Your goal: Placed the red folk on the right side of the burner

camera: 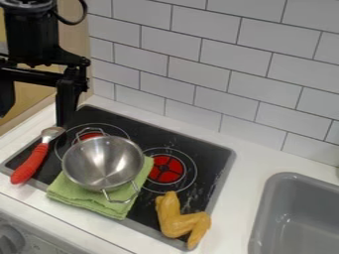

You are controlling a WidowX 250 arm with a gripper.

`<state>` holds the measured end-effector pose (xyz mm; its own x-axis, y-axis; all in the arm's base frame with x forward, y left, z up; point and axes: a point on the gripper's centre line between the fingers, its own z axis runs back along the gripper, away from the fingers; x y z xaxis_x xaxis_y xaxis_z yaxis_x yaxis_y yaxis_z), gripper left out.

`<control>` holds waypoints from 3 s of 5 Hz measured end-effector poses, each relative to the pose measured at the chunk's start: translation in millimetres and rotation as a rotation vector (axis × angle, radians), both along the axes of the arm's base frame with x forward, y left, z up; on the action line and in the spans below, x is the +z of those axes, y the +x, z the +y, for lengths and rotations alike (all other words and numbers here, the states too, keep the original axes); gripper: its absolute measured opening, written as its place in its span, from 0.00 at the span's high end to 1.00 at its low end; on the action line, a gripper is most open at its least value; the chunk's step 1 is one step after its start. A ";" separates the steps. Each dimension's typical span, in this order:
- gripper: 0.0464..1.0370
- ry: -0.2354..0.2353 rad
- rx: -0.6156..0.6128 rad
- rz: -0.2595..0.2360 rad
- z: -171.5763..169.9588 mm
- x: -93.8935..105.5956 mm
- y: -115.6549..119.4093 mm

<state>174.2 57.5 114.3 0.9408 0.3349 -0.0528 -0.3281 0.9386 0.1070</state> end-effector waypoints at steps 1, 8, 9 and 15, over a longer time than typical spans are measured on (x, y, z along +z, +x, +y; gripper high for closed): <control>0.04 -0.017 0.001 0.047 -2.9 -10.5 -10.6; 0.04 -0.031 -0.021 0.087 62.4 -95.7 32.2; 0.04 -0.028 -0.011 0.098 64.3 -104.4 32.7; 0.76 -0.054 -0.035 0.042 73.6 -112.9 38.0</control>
<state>212.2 131.1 1.3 0.9486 0.2970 -0.1095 -0.2909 0.9543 0.0684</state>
